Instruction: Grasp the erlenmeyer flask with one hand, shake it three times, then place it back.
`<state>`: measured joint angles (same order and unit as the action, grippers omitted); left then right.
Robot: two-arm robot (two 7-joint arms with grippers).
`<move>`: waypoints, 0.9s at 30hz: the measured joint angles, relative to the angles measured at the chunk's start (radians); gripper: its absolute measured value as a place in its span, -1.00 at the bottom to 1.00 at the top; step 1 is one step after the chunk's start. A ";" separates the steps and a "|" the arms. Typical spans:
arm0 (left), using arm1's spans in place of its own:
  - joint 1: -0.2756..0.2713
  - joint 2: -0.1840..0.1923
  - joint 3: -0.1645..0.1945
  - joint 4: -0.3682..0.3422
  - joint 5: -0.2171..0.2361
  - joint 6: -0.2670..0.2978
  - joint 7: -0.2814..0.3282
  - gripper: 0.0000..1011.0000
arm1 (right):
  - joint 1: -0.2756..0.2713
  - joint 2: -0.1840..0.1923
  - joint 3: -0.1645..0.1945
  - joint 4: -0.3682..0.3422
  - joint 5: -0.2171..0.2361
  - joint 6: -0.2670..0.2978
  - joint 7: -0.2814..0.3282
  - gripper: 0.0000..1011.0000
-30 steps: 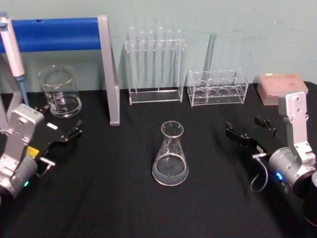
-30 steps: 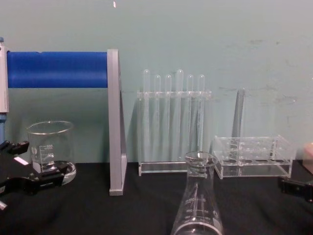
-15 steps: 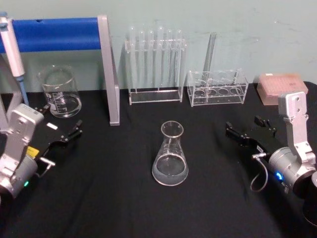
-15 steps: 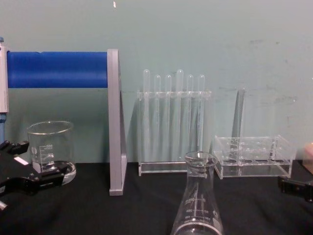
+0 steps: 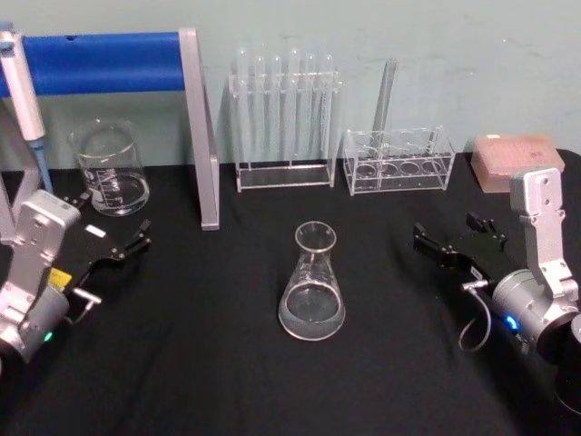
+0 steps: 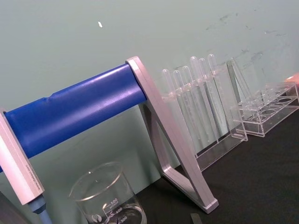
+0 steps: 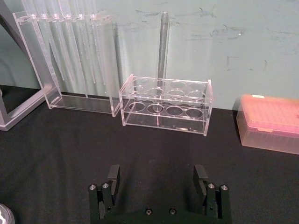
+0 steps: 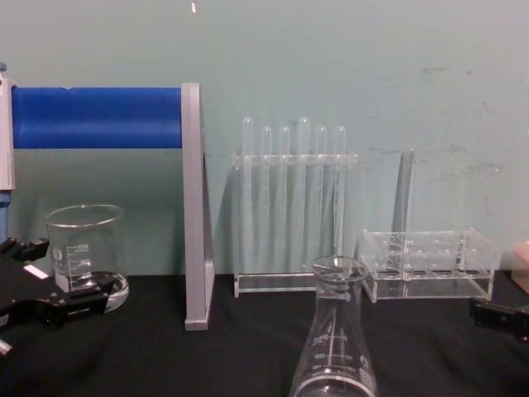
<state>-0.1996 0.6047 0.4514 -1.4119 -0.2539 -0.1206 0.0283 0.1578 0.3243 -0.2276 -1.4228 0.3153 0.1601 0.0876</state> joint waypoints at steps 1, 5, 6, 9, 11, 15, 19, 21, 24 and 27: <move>0.000 0.000 0.000 0.000 0.000 0.000 0.000 0.98 | 0.000 0.000 0.000 0.000 0.000 0.000 0.000 0.98; 0.000 0.000 0.000 0.000 0.000 0.000 0.000 0.98 | 0.000 0.000 0.000 0.000 0.000 0.000 0.000 0.98; 0.000 0.000 0.000 0.000 0.000 0.000 0.000 0.98 | 0.000 0.000 0.000 0.000 0.000 0.000 0.000 0.98; 0.000 0.000 0.000 0.000 0.000 0.000 0.000 0.98 | 0.000 0.000 0.000 0.000 0.000 0.000 0.000 0.98; 0.000 0.000 0.000 0.000 0.000 0.000 0.000 0.98 | 0.000 0.000 0.000 0.000 0.000 0.000 0.000 0.98; 0.000 0.000 0.000 0.000 0.000 0.000 0.000 0.98 | 0.000 0.000 0.000 0.000 0.000 0.000 0.000 0.98; 0.000 0.000 0.000 0.000 0.000 0.000 0.000 0.98 | 0.000 0.000 0.000 0.000 0.000 0.000 0.000 0.98; 0.000 0.000 0.000 0.000 0.000 0.000 0.000 0.98 | 0.000 0.000 0.000 0.000 0.000 0.000 0.000 0.98; 0.000 0.000 0.000 0.000 0.000 0.000 0.000 0.98 | 0.000 0.000 0.000 0.000 0.000 0.000 0.000 0.98; 0.000 0.000 0.000 0.000 0.000 0.000 0.000 0.98 | 0.000 0.000 0.000 0.000 0.000 0.000 0.000 0.98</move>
<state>-0.1995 0.6047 0.4514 -1.4120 -0.2539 -0.1206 0.0283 0.1578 0.3243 -0.2276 -1.4228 0.3153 0.1602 0.0876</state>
